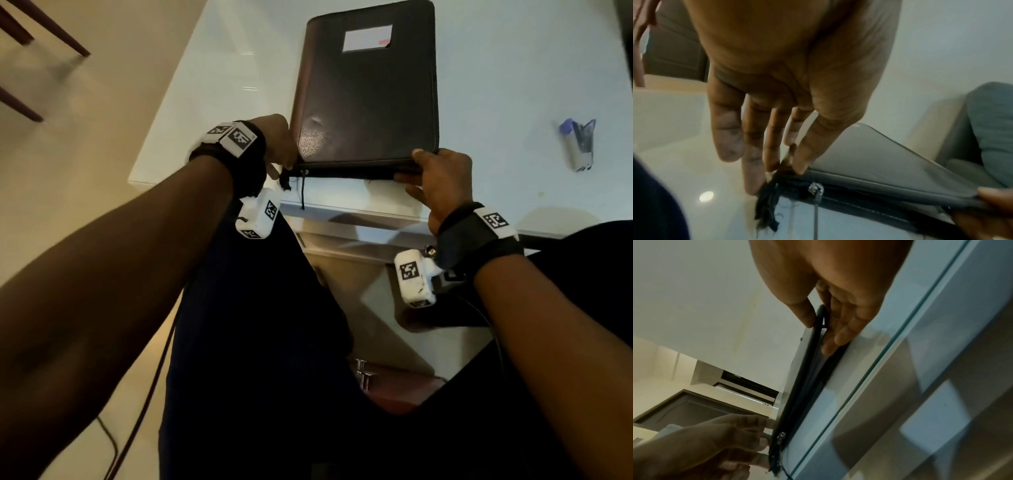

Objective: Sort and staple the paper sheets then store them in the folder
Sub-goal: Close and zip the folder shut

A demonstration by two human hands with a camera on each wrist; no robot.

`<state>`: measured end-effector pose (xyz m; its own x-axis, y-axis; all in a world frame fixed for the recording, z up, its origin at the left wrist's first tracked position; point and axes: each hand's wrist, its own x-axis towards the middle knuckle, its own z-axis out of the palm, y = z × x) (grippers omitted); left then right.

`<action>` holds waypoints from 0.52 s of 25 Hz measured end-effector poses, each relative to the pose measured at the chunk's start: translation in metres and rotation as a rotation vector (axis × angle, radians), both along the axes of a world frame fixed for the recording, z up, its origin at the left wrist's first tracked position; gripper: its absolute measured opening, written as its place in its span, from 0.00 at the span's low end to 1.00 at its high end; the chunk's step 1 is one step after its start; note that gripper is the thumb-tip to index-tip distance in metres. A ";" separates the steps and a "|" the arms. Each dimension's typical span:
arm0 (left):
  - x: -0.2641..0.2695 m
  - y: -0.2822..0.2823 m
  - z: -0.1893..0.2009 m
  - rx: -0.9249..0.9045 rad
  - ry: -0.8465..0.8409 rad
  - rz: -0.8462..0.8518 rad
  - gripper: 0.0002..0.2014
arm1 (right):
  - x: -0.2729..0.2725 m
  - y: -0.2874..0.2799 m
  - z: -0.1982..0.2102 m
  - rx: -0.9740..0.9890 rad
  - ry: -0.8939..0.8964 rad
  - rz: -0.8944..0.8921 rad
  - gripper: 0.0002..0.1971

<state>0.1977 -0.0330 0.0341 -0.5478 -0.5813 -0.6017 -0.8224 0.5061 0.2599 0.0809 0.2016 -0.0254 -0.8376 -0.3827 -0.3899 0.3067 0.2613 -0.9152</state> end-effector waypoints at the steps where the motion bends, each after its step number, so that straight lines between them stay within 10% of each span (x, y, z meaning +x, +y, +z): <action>1: 0.002 0.000 -0.004 -0.011 -0.008 -0.016 0.10 | -0.001 0.001 -0.004 0.063 -0.001 -0.001 0.09; 6: 0.003 0.001 -0.015 -0.083 -0.028 -0.076 0.16 | 0.024 -0.008 -0.012 0.463 0.446 0.170 0.27; 13: -0.005 0.008 -0.033 -0.353 -0.015 -0.181 0.20 | 0.092 -0.096 -0.016 0.557 0.687 0.580 0.14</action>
<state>0.1928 -0.0248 0.0009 -0.6531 -0.6485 -0.3911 -0.7141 0.6993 0.0329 0.1733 0.1058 -0.0414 -0.6914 -0.7077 -0.1454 -0.5377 0.6384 -0.5507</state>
